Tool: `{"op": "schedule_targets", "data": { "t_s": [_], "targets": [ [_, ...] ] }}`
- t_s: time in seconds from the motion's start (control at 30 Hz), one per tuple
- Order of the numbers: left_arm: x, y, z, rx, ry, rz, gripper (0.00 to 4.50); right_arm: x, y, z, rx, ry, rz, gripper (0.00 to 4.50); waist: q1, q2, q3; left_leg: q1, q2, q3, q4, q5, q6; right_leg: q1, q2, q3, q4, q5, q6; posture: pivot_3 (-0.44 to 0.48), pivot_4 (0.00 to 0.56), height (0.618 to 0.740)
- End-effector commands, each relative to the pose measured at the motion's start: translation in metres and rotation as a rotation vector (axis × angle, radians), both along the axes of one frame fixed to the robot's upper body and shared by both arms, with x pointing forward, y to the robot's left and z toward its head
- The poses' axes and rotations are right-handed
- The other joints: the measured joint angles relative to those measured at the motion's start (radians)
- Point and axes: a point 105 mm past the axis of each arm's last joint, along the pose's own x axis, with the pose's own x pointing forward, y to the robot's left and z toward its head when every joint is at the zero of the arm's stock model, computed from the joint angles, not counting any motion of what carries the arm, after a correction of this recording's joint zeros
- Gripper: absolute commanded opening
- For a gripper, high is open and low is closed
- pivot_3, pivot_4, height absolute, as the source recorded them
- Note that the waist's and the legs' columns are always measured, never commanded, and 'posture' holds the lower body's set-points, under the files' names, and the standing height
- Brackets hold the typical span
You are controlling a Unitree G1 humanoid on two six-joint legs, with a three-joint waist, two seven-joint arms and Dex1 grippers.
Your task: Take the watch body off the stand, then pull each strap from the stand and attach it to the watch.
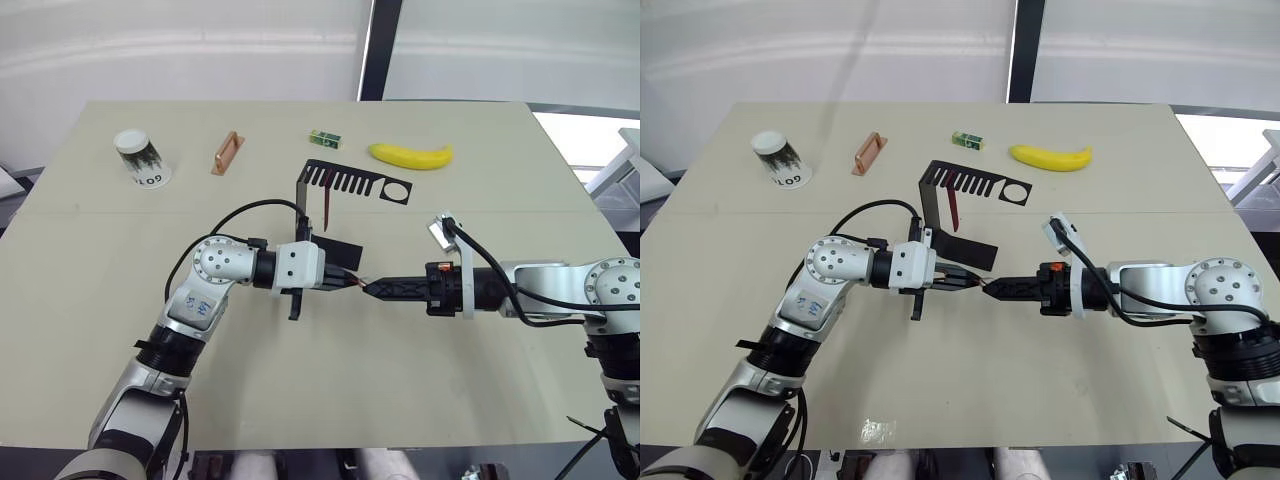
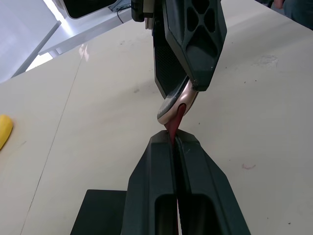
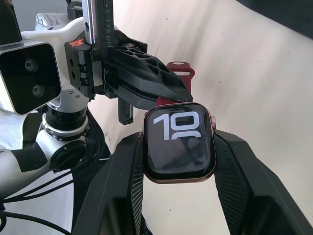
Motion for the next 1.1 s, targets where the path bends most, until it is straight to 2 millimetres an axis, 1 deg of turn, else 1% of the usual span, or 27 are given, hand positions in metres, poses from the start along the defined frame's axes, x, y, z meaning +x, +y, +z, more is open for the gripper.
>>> {"op": "schedule_targets", "data": {
  "t_s": [0.03,0.07,0.1,0.13,0.17,0.2,0.23,0.3,0.37,0.47,0.53,0.7,0.77,0.87,1.03,1.1],
  "targets": [
    [-0.008,-0.003,0.018,-0.046,-0.012,-0.040,0.69,-0.002,0.001,0.006,0.007,-0.024,0.008,1.51,0.000,0.000,0.000,0.000,0.000,0.000,0.000,0.000,0.000,0.000,0.000,0.000,0.000,0.000,0.000,0.000,0.150,0.740],
    [-0.010,0.000,0.019,-0.046,0.003,-0.048,0.97,-0.001,0.000,0.007,0.007,-0.028,0.003,1.51,-0.001,0.000,0.000,0.000,0.000,0.000,0.000,0.000,0.000,0.000,0.000,0.000,0.000,0.000,0.000,0.000,0.150,0.740],
    [-0.013,0.004,0.020,-0.037,0.010,-0.052,1.46,-0.001,-0.001,0.008,0.005,-0.037,0.003,1.51,-0.001,0.000,0.000,0.000,0.000,0.000,0.000,0.000,0.000,0.000,0.000,0.000,0.000,0.000,0.000,0.000,0.150,0.740],
    [-0.015,0.009,0.020,-0.024,0.014,-0.052,1.77,-0.002,-0.002,0.009,0.002,-0.046,0.004,1.51,-0.001,0.000,0.000,0.000,0.000,0.000,0.000,0.000,0.000,0.000,0.000,0.000,0.000,0.000,0.000,0.000,0.150,0.740],
    [-0.017,0.015,0.019,-0.012,0.022,-0.050,2.36,-0.003,-0.003,0.011,-0.002,-0.060,0.007,1.51,-0.001,0.000,0.000,0.000,0.000,0.000,0.000,0.000,0.000,0.000,0.000,0.000,0.000,0.000,0.000,0.000,0.150,0.740],
    [-0.019,0.021,0.019,0.001,0.035,-0.049,2.60,-0.004,-0.004,0.012,-0.011,-0.076,0.014,1.51,-0.004,0.000,0.000,0.000,0.000,0.000,0.000,0.000,0.000,0.000,0.000,0.000,0.000,0.000,0.000,0.000,0.150,0.740],
    [-0.022,0.028,0.018,0.014,0.053,-0.049,3.09,-0.006,-0.006,0.013,-0.025,-0.094,0.022,1.51,-0.005,0.000,0.000,0.000,0.000,0.000,-0.001,0.000,0.000,0.000,0.000,0.000,0.000,0.000,0.000,0.000,0.150,0.740],
    [-0.030,0.042,0.020,0.037,0.109,-0.056,3.68,-0.013,-0.007,0.014,-0.086,-0.161,0.061,1.51,-0.009,0.001,0.001,0.000,0.000,0.000,-0.001,0.000,0.000,-0.001,0.000,0.000,0.000,0.000,0.000,0.000,0.150,0.740],
    [-0.034,0.052,0.021,0.058,0.149,-0.053,4.47,-0.021,-0.007,0.010,-0.155,-0.228,0.114,1.51,-0.009,0.001,0.001,-0.001,0.000,0.000,-0.001,0.000,0.000,-0.001,0.000,0.000,0.000,0.000,0.000,0.000,0.150,0.740],
    [-0.033,0.059,0.025,0.064,0.171,-0.032,4.47,-0.023,-0.008,0.009,-0.172,-0.277,0.134,1.51,-0.007,0.001,0.001,-0.001,0.000,-0.001,-0.001,0.000,0.000,0.000,-0.001,-0.001,-0.002,0.000,0.000,0.000,0.150,0.740],
    [-0.032,0.061,0.029,0.046,0.203,-0.022,4.47,-0.022,-0.007,0.012,-0.186,-0.340,0.155,1.51,-0.002,0.001,0.001,-0.001,0.000,-0.001,-0.001,0.000,0.001,0.000,-0.001,-0.001,-0.003,0.001,0.001,0.000,0.150,0.740],
    [-0.037,0.061,0.041,0.004,0.287,-0.041,4.47,-0.031,0.001,0.022,-0.225,-0.567,0.258,1.51,0.001,0.001,0.001,-0.002,0.000,-0.002,-0.001,-0.001,0.001,-0.001,0.000,-0.002,-0.003,0.001,0.001,0.000,0.150,0.740],
    [-0.039,0.061,0.044,-0.002,0.302,-0.053,4.47,-0.038,0.003,0.025,-0.289,-0.725,0.332,1.51,0.002,0.001,0.001,-0.003,0.000,-0.002,-0.001,-0.001,0.001,-0.001,-0.001,-0.002,-0.003,0.001,0.001,0.000,0.150,0.740],
    [-0.040,0.060,0.046,-0.006,0.307,-0.056,4.47,-0.045,0.003,0.023,-0.343,-0.866,0.405,1.51,0.002,0.001,0.001,-0.002,0.000,-0.002,-0.002,-0.001,0.001,-0.001,0.000,-0.002,-0.004,0.001,0.001,0.000,0.150,0.740],
    [-0.041,0.059,0.045,-0.001,0.301,-0.066,4.47,-0.047,-0.001,0.019,-0.414,-1.041,0.470,1.51,0.002,0.001,0.001,-0.001,0.000,-0.001,0.000,0.000,0.001,0.000,0.000,-0.002,-0.003,0.001,0.001,0.000,0.150,0.740],
    [-0.041,0.059,0.045,0.000,0.291,-0.067,4.47,-0.046,-0.003,0.016,-0.444,-1.085,0.487,1.51,0.003,0.001,0.001,-0.001,-0.001,-0.001,0.000,0.000,0.001,0.000,0.000,-0.002,-0.002,0.001,0.001,0.000,0.150,0.740]
  ]
}}
